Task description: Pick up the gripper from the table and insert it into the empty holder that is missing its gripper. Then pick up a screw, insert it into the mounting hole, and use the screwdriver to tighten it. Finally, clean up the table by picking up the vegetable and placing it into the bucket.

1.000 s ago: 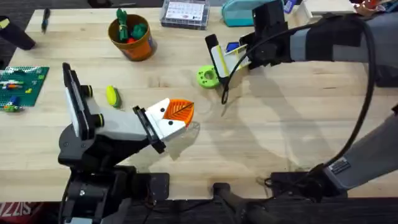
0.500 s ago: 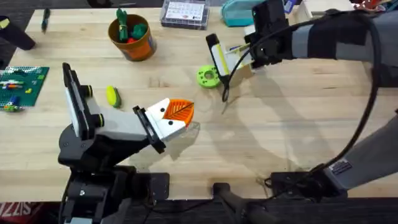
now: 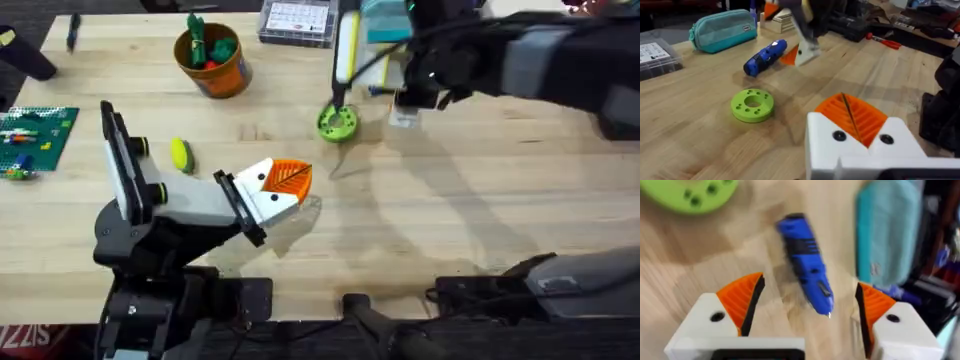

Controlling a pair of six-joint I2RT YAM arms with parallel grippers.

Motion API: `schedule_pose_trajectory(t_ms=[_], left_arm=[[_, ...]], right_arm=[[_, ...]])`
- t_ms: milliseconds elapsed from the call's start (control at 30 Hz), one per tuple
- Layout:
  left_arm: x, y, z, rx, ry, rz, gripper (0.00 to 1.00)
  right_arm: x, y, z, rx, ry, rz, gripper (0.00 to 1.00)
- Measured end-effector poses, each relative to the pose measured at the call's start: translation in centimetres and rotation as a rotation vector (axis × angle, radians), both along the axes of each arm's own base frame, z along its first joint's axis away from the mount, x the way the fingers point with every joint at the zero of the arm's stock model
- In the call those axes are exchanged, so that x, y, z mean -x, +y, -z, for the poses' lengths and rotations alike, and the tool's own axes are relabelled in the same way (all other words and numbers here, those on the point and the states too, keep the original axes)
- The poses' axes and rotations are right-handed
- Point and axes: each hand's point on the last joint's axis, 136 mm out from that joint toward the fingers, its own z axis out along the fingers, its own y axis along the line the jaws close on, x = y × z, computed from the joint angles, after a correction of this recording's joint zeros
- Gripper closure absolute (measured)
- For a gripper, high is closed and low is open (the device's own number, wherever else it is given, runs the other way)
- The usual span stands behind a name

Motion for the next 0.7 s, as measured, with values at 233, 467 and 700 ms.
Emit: schedule_pose_trajectory(t_ms=[233,467,700], left_arm=[[0.0,0.0,0.0,0.000,0.000,0.000,0.994],[0.0,0.0,0.0,-0.002,-0.004,0.000,0.567],[0.0,0.0,0.0,0.000,-0.001,0.000,0.016]], right_arm=[[3.1,0.1,-8.0,-0.339,-0.114,0.270,0.008],[11.3,-3.9,-11.0,-0.565,-0.023,0.616,0.008],[15.5,-4.3,-13.0,-0.745,0.024,0.690,0.008]])
